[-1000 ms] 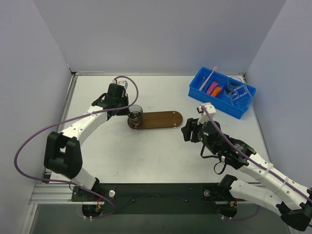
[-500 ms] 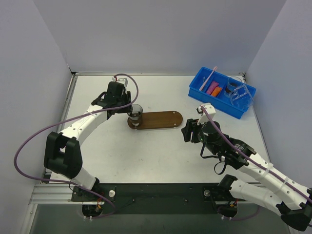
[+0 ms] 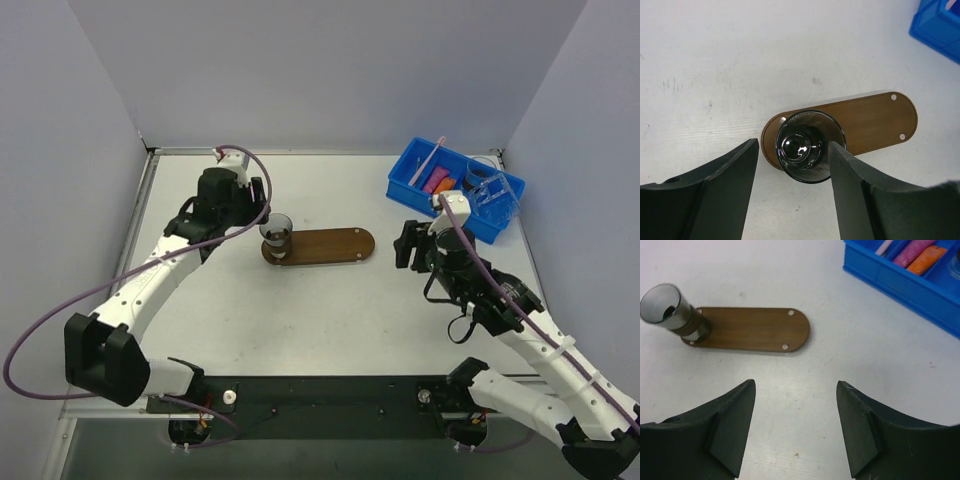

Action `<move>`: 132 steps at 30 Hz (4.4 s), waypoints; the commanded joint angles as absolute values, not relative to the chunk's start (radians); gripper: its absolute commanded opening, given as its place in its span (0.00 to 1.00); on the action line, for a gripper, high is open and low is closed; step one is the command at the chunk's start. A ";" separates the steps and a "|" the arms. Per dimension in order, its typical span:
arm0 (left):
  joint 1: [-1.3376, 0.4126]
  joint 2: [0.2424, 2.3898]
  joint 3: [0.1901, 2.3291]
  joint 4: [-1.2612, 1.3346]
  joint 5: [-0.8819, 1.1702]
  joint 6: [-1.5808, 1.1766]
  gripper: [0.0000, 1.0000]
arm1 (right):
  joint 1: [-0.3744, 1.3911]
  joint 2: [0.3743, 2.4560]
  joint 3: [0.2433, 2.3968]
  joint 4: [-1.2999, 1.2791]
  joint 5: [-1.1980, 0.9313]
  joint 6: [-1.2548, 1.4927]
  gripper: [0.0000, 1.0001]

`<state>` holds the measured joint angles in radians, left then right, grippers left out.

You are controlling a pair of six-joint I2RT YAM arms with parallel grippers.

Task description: Prepare toiletry sets of a toothbrush and toothpaste on the tray

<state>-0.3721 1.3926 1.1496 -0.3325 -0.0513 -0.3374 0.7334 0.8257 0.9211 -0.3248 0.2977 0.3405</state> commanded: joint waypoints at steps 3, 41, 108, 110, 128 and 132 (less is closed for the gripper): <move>-0.368 1.233 1.101 -0.189 -0.072 -0.285 0.68 | 0.416 0.896 1.023 -0.371 0.143 0.296 0.61; -0.374 1.152 1.080 -0.196 0.025 -0.256 0.67 | -0.199 1.710 1.158 0.233 0.097 0.420 0.43; -0.406 1.117 1.080 -0.187 0.074 -0.221 0.66 | -0.198 1.402 1.095 0.422 -0.176 0.416 0.00; -0.414 1.112 1.080 -0.178 0.104 -0.212 0.66 | -0.192 1.353 1.091 0.413 -0.304 0.428 0.00; -0.483 1.181 1.108 -0.055 0.664 -0.265 0.72 | 0.158 1.114 1.052 0.013 -0.919 0.321 0.00; -0.485 1.223 1.100 0.046 0.836 -0.371 0.72 | 0.233 1.106 1.065 -0.104 -0.965 0.276 0.00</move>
<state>-0.4793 1.1896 1.0664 -0.1181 0.5987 -0.2722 0.1837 1.1484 1.0542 -0.0330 -0.8341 0.3405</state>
